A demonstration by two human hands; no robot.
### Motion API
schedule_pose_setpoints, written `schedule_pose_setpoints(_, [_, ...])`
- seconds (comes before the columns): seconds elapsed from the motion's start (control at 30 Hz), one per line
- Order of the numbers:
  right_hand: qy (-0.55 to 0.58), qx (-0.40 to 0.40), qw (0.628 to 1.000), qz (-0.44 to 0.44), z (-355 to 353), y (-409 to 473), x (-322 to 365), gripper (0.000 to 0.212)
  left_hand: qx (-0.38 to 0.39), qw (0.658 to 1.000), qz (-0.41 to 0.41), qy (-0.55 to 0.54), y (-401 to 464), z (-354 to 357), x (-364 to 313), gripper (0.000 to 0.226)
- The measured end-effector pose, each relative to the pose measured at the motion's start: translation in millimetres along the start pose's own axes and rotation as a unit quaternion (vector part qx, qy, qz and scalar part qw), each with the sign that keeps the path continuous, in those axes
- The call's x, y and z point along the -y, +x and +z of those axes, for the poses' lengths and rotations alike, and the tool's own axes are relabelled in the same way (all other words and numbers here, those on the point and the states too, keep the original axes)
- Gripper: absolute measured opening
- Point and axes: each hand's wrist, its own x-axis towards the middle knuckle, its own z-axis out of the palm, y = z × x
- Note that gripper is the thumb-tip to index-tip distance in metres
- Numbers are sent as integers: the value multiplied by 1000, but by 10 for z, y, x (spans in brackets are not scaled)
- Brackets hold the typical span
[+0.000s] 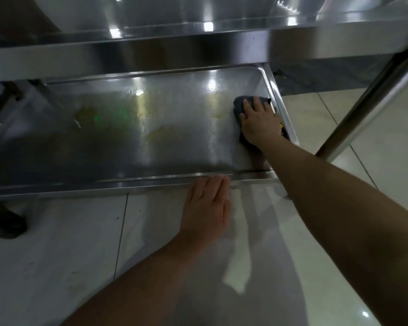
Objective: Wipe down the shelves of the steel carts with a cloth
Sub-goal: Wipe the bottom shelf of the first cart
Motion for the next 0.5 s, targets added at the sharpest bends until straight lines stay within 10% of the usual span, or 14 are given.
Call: schedule_pose_setpoints(0.5, [-55,-12,998,-11,48,-1509,125,69,54,997,-34,-46,-127,-160,258,49])
